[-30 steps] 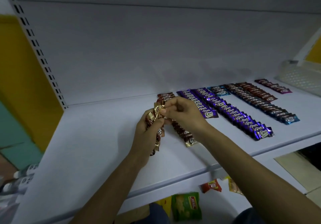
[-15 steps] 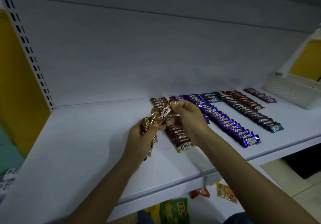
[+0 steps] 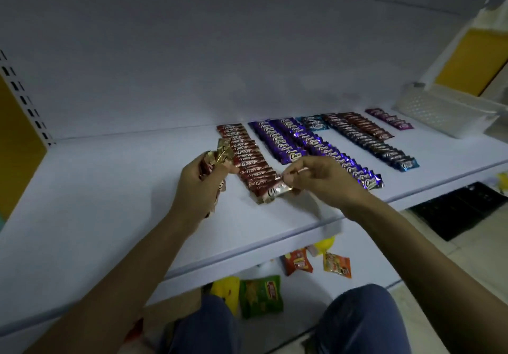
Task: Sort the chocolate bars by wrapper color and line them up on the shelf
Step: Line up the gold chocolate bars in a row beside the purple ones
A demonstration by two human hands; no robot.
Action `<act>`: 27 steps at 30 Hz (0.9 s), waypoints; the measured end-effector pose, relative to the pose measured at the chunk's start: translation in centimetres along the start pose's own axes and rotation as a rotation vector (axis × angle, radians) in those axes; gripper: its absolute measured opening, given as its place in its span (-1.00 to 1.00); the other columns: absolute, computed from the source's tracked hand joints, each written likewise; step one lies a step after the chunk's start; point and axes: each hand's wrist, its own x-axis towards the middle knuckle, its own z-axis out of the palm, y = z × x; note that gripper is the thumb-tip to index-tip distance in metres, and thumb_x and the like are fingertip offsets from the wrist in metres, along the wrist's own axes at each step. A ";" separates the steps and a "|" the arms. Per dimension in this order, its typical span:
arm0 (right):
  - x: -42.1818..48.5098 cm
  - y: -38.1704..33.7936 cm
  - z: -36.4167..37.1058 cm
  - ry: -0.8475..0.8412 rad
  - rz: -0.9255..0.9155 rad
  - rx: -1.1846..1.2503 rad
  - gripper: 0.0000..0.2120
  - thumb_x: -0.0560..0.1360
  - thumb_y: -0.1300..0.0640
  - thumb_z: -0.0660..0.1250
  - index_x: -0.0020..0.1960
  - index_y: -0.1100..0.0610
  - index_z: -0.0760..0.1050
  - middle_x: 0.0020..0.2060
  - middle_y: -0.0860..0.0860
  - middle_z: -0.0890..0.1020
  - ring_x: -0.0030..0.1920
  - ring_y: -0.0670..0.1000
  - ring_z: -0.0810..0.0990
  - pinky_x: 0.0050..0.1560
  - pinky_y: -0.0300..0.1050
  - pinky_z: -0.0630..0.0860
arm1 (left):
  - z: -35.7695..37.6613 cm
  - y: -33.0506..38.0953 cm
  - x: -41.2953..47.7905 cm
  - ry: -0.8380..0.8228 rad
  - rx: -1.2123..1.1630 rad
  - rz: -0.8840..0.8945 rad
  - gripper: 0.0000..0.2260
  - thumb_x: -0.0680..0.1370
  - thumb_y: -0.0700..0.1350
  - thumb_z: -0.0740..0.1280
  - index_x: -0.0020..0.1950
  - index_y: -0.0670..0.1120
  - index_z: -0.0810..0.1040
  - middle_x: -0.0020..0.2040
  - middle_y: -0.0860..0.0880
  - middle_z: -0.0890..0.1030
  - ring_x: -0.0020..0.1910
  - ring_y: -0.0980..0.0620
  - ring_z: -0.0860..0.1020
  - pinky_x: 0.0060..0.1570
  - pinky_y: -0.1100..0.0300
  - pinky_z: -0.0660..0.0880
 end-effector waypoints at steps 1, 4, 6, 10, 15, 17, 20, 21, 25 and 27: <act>-0.5 0.8 -0.2 -0.029 0.026 -0.067 -0.97 0.47 0.30 0.39 -0.11 0.22 0.60 -0.25 0.14 0.64 -0.27 -0.08 0.56 -0.23 -0.35 0.49 | 0.1 0.0 -0.1 -0.001 0.016 -0.001 -0.82 0.61 -0.15 0.25 -0.11 0.01 0.60 -0.22 -0.26 0.52 -0.55 0.09 0.28 -0.58 0.31 0.23; -0.6 2.6 -0.2 -0.016 0.028 -0.289 -0.99 0.44 0.21 0.44 -0.15 0.13 0.63 -0.19 0.02 0.68 -0.24 -0.16 0.55 -0.21 -0.36 0.46 | 0.2 0.2 -0.2 0.005 0.052 0.000 -0.86 0.61 -0.16 0.25 -0.06 0.01 0.58 -0.15 -0.30 0.58 -0.53 0.09 0.30 -0.56 0.29 0.25; -0.1 3.4 -0.1 0.030 -0.028 -0.360 -0.97 0.42 0.16 0.46 -0.14 0.10 0.65 -0.18 0.00 0.69 -0.23 -0.16 0.53 -0.19 -0.31 0.43 | 0.2 0.1 -0.1 0.008 0.067 -0.002 -0.90 0.59 -0.15 0.27 -0.04 -0.01 0.57 -0.08 -0.33 0.59 -0.43 -0.03 0.34 -0.51 0.24 0.28; 0.7 3.9 0.2 0.096 -0.079 -0.366 -0.97 0.42 0.16 0.47 -0.16 0.06 0.63 -0.19 -0.04 0.65 -0.21 -0.13 0.50 -0.18 -0.26 0.42 | 0.1 -0.2 0.0 0.014 0.098 -0.011 -0.85 0.59 -0.12 0.28 0.02 -0.15 0.59 -0.29 -0.20 0.56 -0.45 0.02 0.34 -0.54 0.27 0.30; 1.0 3.5 0.5 0.181 -0.142 -0.417 -0.89 0.42 0.13 0.46 -0.10 -0.03 0.57 -0.19 -0.05 0.59 -0.23 -0.13 0.47 -0.18 -0.17 0.42 | 0.0 -0.1 -0.1 0.006 0.098 0.002 -0.76 0.55 -0.09 0.32 0.02 -0.28 0.58 -0.27 -0.25 0.57 -0.42 -0.04 0.37 -0.51 0.25 0.33; 1.2 2.6 1.1 0.212 -0.219 -0.342 -0.93 0.47 0.12 0.41 -0.04 0.03 0.60 -0.22 -0.09 0.59 -0.25 -0.17 0.48 -0.21 -0.24 0.42 | 0.0 0.0 -0.2 0.005 0.097 0.000 -0.74 0.55 -0.10 0.33 0.03 -0.31 0.57 -0.29 -0.23 0.56 -0.42 -0.04 0.38 -0.52 0.26 0.32; 2.1 0.2 3.2 0.186 -0.288 -0.192 -0.84 0.52 0.09 0.35 0.07 0.09 0.61 -0.27 -0.21 0.56 -0.26 -0.23 0.49 -0.26 -0.41 0.36 | 0.0 0.1 -0.2 -0.008 0.091 -0.007 -0.79 0.55 -0.13 0.35 0.01 -0.29 0.59 -0.30 -0.23 0.58 -0.40 -0.05 0.41 -0.49 0.23 0.33; 2.6 -0.5 3.9 0.171 -0.291 -0.149 -0.81 0.53 0.09 0.35 0.11 0.10 0.60 -0.26 -0.21 0.56 -0.26 -0.24 0.49 -0.25 -0.42 0.36 | 0.0 0.1 -0.2 -0.009 0.091 -0.010 -0.82 0.55 -0.15 0.35 0.00 -0.27 0.59 -0.34 -0.18 0.57 -0.42 -0.01 0.42 -0.50 0.23 0.33; 4.1 -3.0 5.7 0.071 -0.267 0.063 -0.88 0.50 0.22 0.38 0.01 0.20 0.64 -0.23 -0.05 0.64 -0.24 -0.23 0.56 -0.17 -0.41 0.44 | -0.1 0.2 -0.1 -0.001 0.081 -0.023 -0.88 0.54 -0.18 0.35 -0.02 -0.23 0.60 -0.38 -0.07 0.58 -0.40 -0.02 0.47 -0.46 0.21 0.37; 4.4 -3.6 5.3 0.109 -0.200 0.241 -0.93 0.50 0.24 0.37 -0.07 0.22 0.62 -0.23 0.01 0.63 -0.25 -0.16 0.57 -0.15 -0.35 0.49 | -0.1 0.1 -0.1 0.008 0.048 -0.027 -0.88 0.54 -0.16 0.36 -0.05 -0.21 0.62 -0.36 -0.09 0.59 -0.39 -0.04 0.46 -0.46 0.21 0.36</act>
